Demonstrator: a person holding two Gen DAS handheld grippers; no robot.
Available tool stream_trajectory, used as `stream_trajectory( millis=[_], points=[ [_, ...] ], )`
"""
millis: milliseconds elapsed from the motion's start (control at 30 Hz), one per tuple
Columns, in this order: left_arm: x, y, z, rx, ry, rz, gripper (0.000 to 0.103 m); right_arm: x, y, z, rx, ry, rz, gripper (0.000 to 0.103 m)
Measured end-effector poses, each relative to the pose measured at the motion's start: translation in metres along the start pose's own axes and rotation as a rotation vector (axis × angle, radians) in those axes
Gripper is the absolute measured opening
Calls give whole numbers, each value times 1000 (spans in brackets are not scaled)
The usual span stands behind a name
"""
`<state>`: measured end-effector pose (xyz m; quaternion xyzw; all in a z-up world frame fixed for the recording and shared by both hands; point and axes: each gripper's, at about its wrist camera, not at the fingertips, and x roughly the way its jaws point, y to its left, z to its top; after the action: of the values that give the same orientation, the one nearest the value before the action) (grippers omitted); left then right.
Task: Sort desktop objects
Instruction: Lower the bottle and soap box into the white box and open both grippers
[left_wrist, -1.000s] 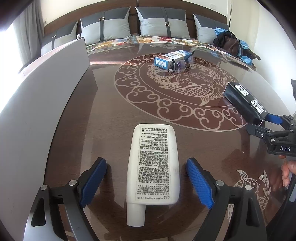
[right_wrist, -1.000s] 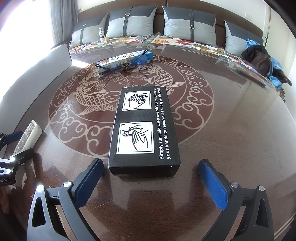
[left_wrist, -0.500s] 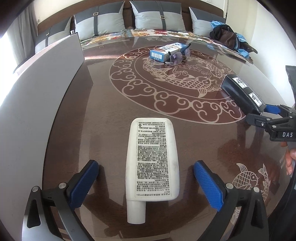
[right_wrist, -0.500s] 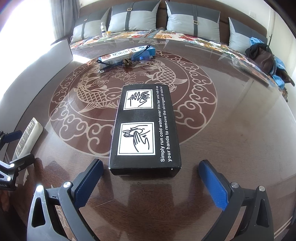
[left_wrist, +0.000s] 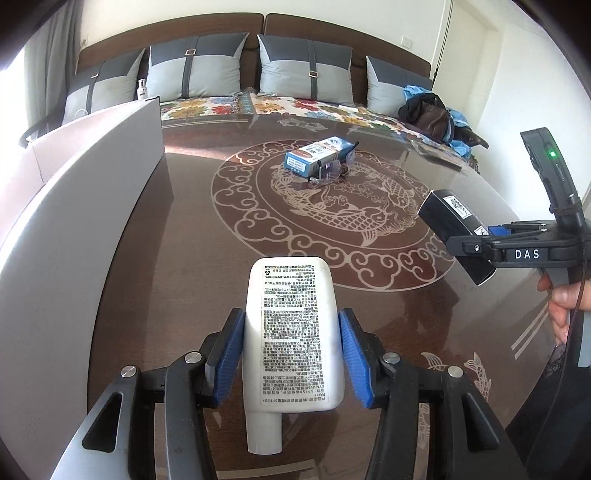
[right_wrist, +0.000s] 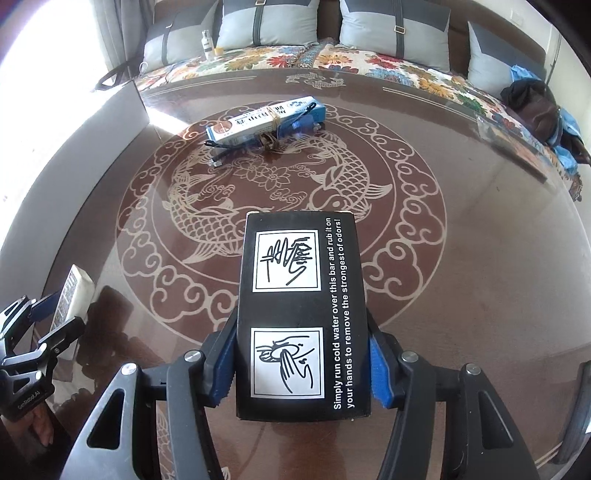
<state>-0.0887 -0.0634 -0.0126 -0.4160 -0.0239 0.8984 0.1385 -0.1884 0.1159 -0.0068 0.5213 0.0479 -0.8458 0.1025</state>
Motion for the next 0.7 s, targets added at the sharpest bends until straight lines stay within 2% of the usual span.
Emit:
stream_trajectory(
  millis=[167,300,400,500,633,700],
  points=[
    [-45,14,12,-93,-82,-70,51,-34,24,5,-84,-44,3,59],
    [-98,45,28,-163,-176,-57,51,-58,66,31,-116,-124,74,59],
    [-132,80,38,-182,-218,23,51,-72,117,58,-160,-188,164,59],
    [-149,130,42,-223,-214,138,51,-82,183,82,-215,-239,271,59],
    [-145,205,34,-329,-126,254,51,-85,274,100,-296,-258,402,59],
    [-138,233,25,-353,-73,310,51,-79,315,103,-346,-252,440,59]
  ],
)
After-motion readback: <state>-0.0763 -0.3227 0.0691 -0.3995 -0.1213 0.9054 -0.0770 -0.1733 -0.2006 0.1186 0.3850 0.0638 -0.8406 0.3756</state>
